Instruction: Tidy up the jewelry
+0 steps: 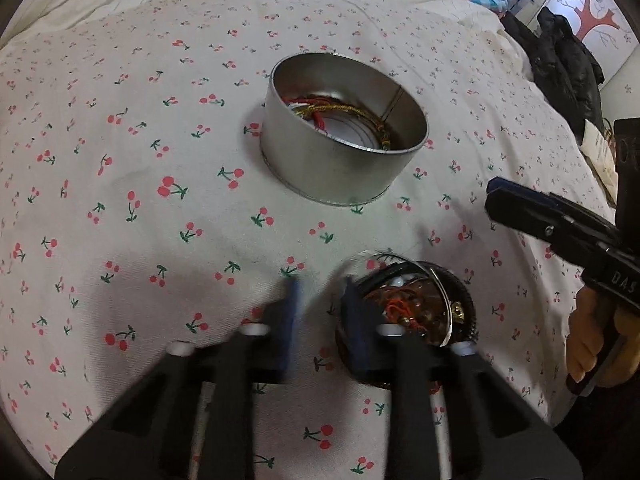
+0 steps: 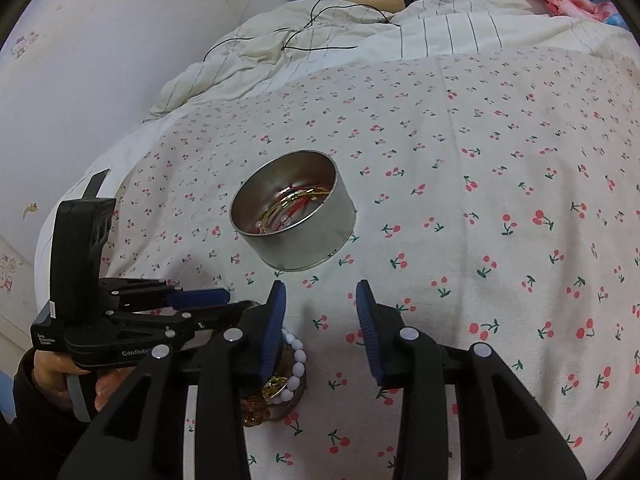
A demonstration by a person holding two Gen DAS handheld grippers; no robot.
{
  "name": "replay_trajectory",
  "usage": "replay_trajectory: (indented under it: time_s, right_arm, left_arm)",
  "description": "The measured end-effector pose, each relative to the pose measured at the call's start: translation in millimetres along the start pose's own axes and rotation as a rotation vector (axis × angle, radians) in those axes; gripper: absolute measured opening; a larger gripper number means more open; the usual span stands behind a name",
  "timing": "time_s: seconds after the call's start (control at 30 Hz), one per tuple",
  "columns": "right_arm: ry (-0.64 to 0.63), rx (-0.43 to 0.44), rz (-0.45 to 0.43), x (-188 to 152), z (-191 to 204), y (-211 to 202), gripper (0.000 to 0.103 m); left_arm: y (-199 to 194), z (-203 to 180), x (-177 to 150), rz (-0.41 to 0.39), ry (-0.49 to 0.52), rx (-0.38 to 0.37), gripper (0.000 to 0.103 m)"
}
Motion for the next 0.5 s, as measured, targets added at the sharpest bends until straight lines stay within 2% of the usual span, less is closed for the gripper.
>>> replay_trajectory:
  time_s: [0.07, 0.17, 0.27, 0.43, 0.5]
  right_arm:
    - [0.014, 0.008, 0.005, 0, -2, 0, 0.038]
    - [0.002, 0.033, 0.027, -2, 1, 1, 0.038]
    - [-0.063, 0.080, 0.081, -8, 14, 5, 0.038]
    - [-0.169, 0.090, 0.141, -24, 33, 14, 0.038]
    - [-0.187, 0.089, 0.152, -29, 35, 17, 0.031]
  left_arm:
    - [-1, 1, 2, -0.008, -0.004, -0.002, 0.003]
    - [-7, 6, 8, -0.040, -0.026, -0.007, 0.003]
    - [-13, 18, 13, -0.065, -0.059, 0.007, 0.003]
    - [-21, 31, 19, -0.090, -0.094, 0.017, 0.003]
    - [-22, 32, 19, -0.091, -0.095, 0.016, 0.003]
Point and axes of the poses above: each gripper's, at about its wrist camera, not at the fingertips, and y roughly the way its jaws point, z to its left, x to its top, the point moved 4 cm from there along y, roughly the way its jaws point, and after that the axes turned 13 degrees about -z, right-handed, at the moved point
